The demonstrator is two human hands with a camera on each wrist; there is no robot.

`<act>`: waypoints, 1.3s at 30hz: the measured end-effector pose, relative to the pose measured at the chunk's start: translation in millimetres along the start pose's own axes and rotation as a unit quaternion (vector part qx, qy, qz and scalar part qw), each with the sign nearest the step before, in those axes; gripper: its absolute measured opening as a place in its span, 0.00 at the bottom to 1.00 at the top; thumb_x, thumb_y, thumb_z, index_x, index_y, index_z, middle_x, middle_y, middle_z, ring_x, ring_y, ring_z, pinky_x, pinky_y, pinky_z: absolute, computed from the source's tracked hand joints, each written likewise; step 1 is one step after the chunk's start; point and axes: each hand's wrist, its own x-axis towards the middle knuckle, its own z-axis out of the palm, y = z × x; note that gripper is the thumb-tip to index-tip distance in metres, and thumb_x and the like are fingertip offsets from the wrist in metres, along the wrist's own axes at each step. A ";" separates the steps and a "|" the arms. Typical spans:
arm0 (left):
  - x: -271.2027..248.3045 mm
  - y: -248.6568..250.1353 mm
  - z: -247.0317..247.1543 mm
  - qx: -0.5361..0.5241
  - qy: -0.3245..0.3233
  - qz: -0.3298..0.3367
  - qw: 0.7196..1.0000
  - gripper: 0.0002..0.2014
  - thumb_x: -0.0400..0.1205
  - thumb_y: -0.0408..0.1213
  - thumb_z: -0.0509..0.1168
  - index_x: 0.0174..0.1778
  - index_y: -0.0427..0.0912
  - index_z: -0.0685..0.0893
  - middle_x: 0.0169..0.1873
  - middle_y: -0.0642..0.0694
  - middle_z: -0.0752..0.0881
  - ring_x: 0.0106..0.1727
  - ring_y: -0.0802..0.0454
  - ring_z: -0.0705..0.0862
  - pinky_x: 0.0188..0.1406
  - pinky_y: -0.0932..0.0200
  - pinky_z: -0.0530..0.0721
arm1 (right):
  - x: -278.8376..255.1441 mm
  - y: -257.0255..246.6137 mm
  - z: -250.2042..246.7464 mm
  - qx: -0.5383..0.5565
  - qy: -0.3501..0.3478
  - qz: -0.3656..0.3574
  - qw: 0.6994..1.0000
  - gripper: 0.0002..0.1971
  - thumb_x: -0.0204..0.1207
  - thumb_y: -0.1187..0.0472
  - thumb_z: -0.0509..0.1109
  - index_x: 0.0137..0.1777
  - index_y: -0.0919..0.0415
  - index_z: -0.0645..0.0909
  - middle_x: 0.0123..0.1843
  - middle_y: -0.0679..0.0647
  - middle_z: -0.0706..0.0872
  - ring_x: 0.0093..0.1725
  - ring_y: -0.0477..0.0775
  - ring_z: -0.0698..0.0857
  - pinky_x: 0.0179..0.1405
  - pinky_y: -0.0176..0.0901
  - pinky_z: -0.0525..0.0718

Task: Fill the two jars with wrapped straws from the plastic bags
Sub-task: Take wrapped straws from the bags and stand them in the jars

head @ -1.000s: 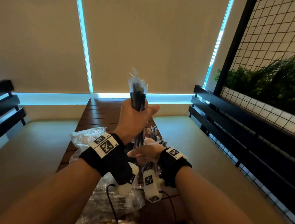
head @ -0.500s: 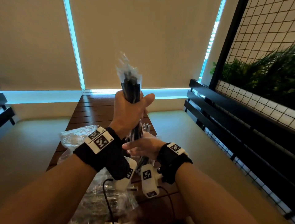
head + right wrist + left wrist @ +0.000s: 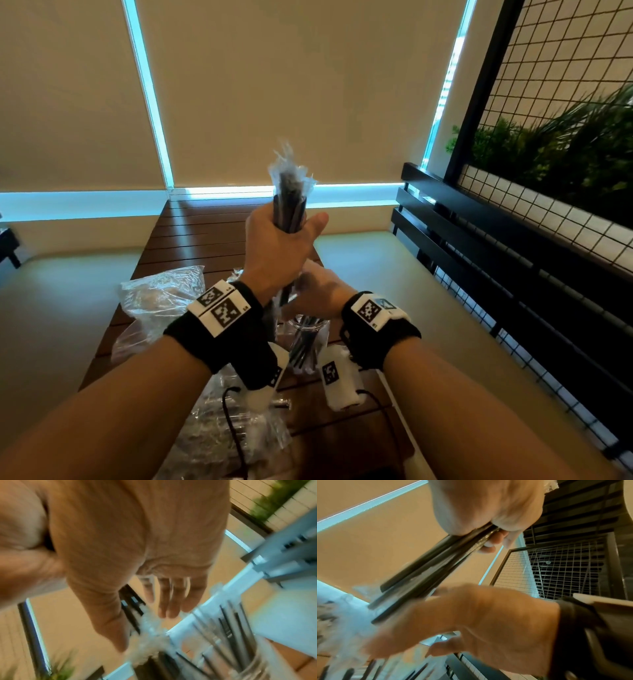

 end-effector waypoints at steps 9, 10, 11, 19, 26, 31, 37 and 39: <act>3.8 -49.9 4.9 0.007 0.017 -0.051 0.999 0.20 0.75 0.43 0.76 0.25 0.37 0.75 0.20 0.38 0.78 0.27 0.35 0.81 0.34 0.36 0.87 | -14.3 80.2 21.2 0.033 0.139 0.156 0.977 0.80 0.44 0.36 0.89 0.85 0.44 0.31 0.85 0.59 0.62 0.82 0.63 0.64 0.78 0.68 0.67; 3.3 -54.1 9.1 0.007 0.014 -0.056 0.998 0.21 0.75 0.43 0.76 0.25 0.37 0.75 0.21 0.36 0.79 0.28 0.33 0.82 0.35 0.36 0.87 | -11.9 88.3 28.2 0.078 0.121 0.160 0.976 0.82 0.43 0.36 0.89 0.85 0.45 0.29 0.86 0.58 0.62 0.83 0.62 0.64 0.79 0.67 0.66; 3.1 -57.1 13.3 0.006 0.010 -0.062 0.998 0.21 0.75 0.44 0.76 0.26 0.37 0.76 0.23 0.34 0.80 0.30 0.33 0.83 0.36 0.36 0.87 | -10.5 93.4 33.6 0.121 0.106 0.159 0.974 0.83 0.42 0.37 0.90 0.85 0.46 0.29 0.86 0.57 0.62 0.83 0.60 0.64 0.80 0.65 0.66; 12.0 -76.8 44.1 -0.033 -0.010 -0.088 0.996 0.23 0.74 0.47 0.76 0.27 0.35 0.75 0.21 0.42 0.78 0.27 0.36 0.81 0.35 0.34 0.86 | 18.8 99.5 55.9 0.097 0.157 0.114 0.976 0.52 0.42 0.32 0.85 0.71 0.37 0.69 0.64 0.39 0.81 0.67 0.48 0.81 0.66 0.56 0.83; 21.0 -78.7 50.4 -0.068 -0.017 -0.089 0.994 0.21 0.78 0.39 0.75 0.27 0.32 0.75 0.21 0.39 0.77 0.26 0.46 0.79 0.33 0.47 0.86 | 39.3 111.8 65.9 0.150 0.207 0.156 0.954 0.35 0.54 0.41 0.85 0.63 0.47 0.80 0.50 0.39 0.87 0.53 0.47 0.87 0.53 0.43 0.87; 46.1 -43.7 40.4 -0.101 -0.007 -0.030 0.994 0.17 0.80 0.34 0.73 0.29 0.36 0.75 0.22 0.36 0.74 0.22 0.49 0.76 0.24 0.58 0.78 | 42.8 109.2 67.0 0.164 0.235 0.162 0.944 0.11 0.71 0.52 0.78 0.51 0.54 0.87 0.40 0.44 0.87 0.42 0.49 0.85 0.42 0.37 0.78; 67.3 -38.5 23.7 -0.129 0.030 -0.021 0.991 0.19 0.77 0.29 0.72 0.26 0.42 0.71 0.22 0.40 0.70 0.20 0.47 0.71 0.27 0.56 0.80 | 42.9 106.3 67.4 0.184 0.254 0.179 0.933 0.10 0.72 0.52 0.75 0.51 0.53 0.87 0.39 0.45 0.87 0.41 0.52 0.86 0.38 0.37 0.80; 69.9 -37.1 18.6 -0.151 0.055 -0.035 0.986 0.19 0.75 0.28 0.72 0.25 0.44 0.72 0.20 0.42 0.70 0.18 0.49 0.71 0.26 0.56 0.79 | 42.9 103.7 66.4 0.179 0.258 0.184 0.932 0.08 0.76 0.52 0.72 0.52 0.53 0.86 0.40 0.48 0.85 0.43 0.55 0.86 0.40 0.40 0.79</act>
